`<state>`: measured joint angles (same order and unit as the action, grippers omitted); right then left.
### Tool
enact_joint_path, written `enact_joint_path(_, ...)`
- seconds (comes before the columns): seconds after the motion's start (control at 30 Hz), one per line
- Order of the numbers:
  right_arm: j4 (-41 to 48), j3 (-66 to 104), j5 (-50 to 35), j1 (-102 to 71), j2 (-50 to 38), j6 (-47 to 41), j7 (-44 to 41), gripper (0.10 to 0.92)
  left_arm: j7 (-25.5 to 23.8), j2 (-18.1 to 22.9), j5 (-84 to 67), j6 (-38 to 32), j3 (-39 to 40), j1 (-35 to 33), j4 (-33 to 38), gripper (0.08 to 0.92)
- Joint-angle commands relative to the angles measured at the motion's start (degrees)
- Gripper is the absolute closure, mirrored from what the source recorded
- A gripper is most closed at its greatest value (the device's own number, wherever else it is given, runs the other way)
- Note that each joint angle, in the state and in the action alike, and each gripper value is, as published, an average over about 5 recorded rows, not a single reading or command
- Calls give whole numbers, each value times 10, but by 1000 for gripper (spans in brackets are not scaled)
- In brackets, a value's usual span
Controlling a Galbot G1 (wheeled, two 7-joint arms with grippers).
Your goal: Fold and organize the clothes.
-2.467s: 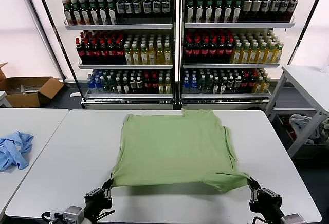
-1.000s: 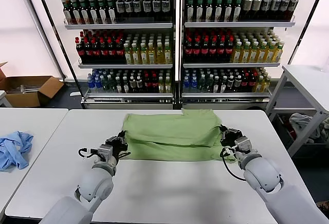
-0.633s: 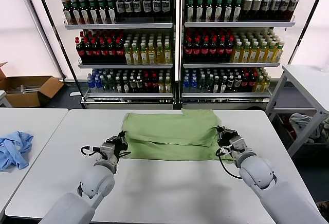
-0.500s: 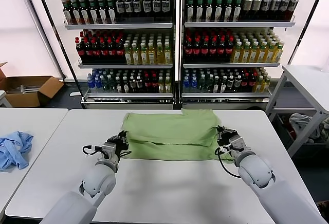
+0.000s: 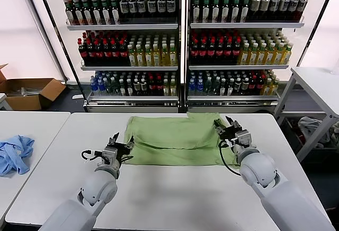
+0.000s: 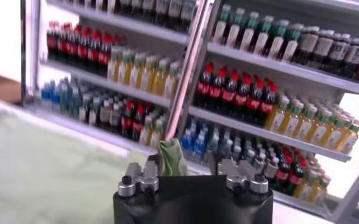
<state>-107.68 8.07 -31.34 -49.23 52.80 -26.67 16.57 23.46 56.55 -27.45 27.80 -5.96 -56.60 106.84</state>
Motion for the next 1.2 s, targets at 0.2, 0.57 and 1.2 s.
enact_joint_path(0.2, -27, 66, -24, -66, -8, 31, 25, 204, -2, -18, 0, -11, -32, -72, 51, 179)
enact_joint_path(0.57, -126, 164, -64, -262, -38, -6, -27, 203, -46, -41, -39, -15, -55, -138, 88, 177)
enact_joint_path(1.2, -74, 169, -120, -291, -16, -16, -41, 203, -62, -22, -141, 5, -58, -94, 23, 177)
